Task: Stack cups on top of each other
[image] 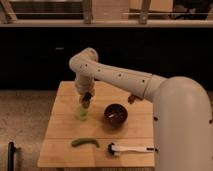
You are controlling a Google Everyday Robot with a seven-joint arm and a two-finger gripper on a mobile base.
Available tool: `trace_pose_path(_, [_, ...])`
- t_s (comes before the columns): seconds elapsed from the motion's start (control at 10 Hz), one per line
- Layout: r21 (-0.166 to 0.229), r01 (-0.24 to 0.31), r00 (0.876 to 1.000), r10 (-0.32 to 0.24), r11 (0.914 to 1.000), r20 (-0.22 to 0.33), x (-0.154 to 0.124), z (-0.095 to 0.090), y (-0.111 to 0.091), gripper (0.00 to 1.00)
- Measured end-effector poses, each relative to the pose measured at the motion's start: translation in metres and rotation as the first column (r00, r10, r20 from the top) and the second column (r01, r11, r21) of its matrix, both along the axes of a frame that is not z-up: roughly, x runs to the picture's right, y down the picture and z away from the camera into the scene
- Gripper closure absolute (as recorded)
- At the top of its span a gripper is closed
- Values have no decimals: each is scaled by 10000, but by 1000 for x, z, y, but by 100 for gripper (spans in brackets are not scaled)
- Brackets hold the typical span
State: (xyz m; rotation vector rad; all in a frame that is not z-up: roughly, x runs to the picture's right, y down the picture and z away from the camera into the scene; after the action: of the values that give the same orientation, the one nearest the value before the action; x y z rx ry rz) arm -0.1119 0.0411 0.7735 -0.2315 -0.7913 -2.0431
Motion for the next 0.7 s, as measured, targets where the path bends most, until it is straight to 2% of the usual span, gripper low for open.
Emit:
trace_pose_path(0.3, [-170,121,9999,-120,9998,79,-9,-19,10,100])
trace_pose_path(0.5, [-111,273,9996,-272,9996,57,-17,-27,15,100])
trace_pose_path(0.7, [75,398,9990,-396,9992,-197,-25,-30,19,100])
